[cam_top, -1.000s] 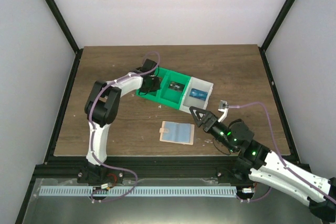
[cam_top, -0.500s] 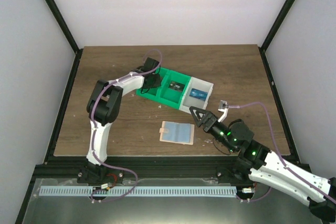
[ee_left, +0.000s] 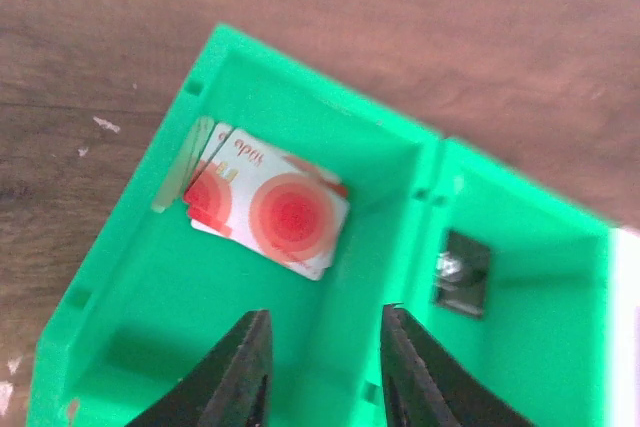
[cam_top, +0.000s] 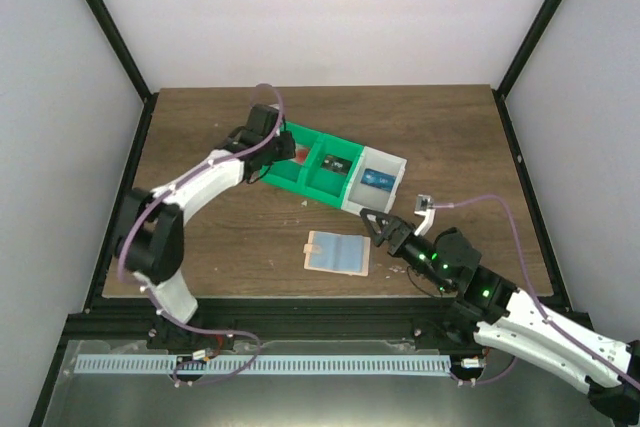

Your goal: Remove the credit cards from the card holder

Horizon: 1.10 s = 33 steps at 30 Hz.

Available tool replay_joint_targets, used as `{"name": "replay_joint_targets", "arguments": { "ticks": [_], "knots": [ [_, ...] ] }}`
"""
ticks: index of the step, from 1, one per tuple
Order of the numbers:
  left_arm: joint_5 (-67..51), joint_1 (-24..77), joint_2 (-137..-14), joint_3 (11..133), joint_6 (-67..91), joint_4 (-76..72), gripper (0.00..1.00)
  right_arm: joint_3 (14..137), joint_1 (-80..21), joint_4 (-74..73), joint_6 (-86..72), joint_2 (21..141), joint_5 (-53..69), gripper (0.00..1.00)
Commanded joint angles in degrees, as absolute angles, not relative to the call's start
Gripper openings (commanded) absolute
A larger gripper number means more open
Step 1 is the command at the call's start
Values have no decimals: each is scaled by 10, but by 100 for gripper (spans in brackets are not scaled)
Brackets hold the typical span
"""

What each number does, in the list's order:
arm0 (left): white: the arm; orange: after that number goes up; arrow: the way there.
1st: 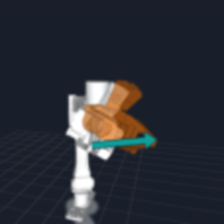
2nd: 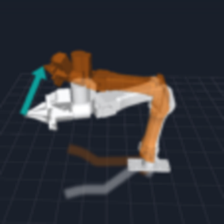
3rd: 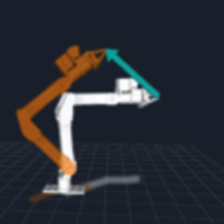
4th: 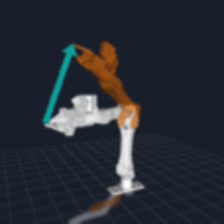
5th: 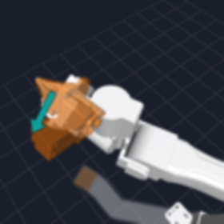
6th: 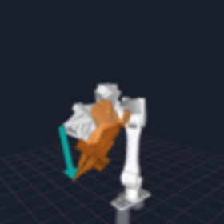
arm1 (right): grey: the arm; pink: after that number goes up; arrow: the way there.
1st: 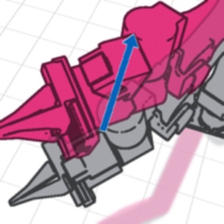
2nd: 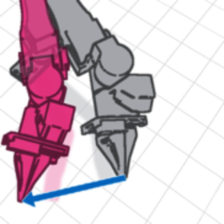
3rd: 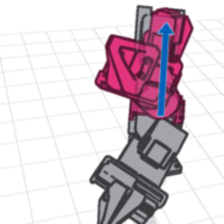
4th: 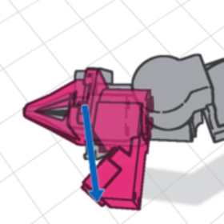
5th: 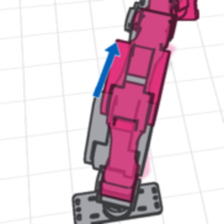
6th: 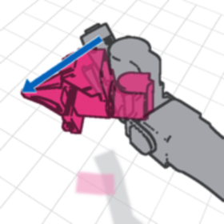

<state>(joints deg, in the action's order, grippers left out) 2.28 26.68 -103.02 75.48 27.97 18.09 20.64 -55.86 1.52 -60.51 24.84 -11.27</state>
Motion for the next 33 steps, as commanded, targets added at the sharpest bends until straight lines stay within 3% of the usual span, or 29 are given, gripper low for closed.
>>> {"name": "replay_joint_targets", "arguments": {
  "ticks": [1,8,9,10,11,21,33],
  "knots": [
    [-15,270,-927,699,294,149,39,243,-561,-78,-558,237,-142,100],
    [-60,271,-757,624,301,157,58,308,-561,-203,-507,233,-156,100],
    [-67,271,-729,615,301,160,65,325,-561,-222,-503,232,-160,100],
    [-74,271,-703,605,303,163,85,340,-560,-244,-501,232,-166,100],
    [-80,272,-672,596,305,167,98,354,-560,-264,-500,231,-178,100],
    [-133,272,-377,468,325,210,100,492,-561,-377,-451,238,-235,100],
    [-180,272,-205,344,416,191,100,458,-561,-378,-487,230,-222,100]
  ]
}}
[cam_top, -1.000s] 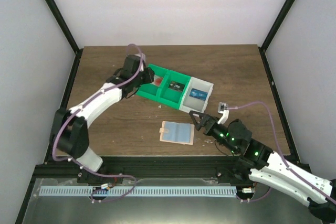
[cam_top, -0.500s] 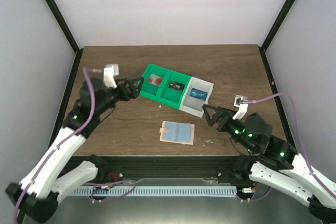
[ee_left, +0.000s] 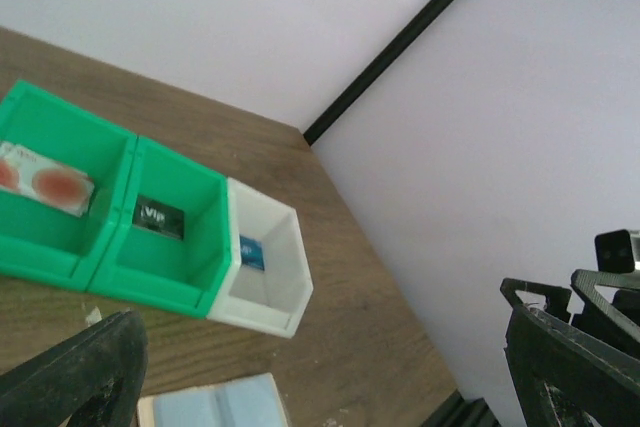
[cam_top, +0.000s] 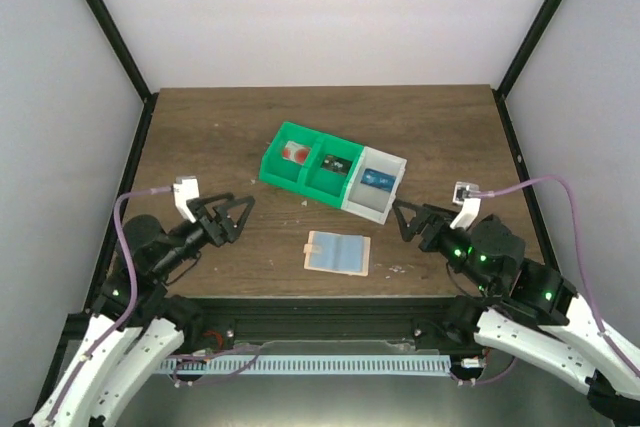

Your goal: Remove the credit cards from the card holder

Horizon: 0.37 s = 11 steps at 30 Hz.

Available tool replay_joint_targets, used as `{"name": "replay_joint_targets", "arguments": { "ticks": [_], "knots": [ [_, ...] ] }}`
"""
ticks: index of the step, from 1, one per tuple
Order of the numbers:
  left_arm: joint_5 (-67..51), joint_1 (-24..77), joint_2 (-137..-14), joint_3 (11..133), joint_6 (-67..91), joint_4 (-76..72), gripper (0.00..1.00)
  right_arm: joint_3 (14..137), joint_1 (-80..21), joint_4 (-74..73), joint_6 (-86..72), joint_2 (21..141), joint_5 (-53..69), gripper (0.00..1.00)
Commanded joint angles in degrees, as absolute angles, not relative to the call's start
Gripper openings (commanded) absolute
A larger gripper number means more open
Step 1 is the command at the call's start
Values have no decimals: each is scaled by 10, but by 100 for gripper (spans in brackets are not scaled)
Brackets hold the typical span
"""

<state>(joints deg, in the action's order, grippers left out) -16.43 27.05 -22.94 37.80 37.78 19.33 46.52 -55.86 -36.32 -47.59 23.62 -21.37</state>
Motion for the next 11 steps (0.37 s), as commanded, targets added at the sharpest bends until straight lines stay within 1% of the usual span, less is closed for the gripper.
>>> {"name": "replay_joint_targets", "arguments": {
  "ticks": [1,11],
  "knots": [
    [-182,272,-202,337,418,189,100,456,-561,-378,-488,230,-221,100],
    [-180,272,-191,329,415,189,100,461,-561,-390,-503,229,-223,100]
  ]
}}
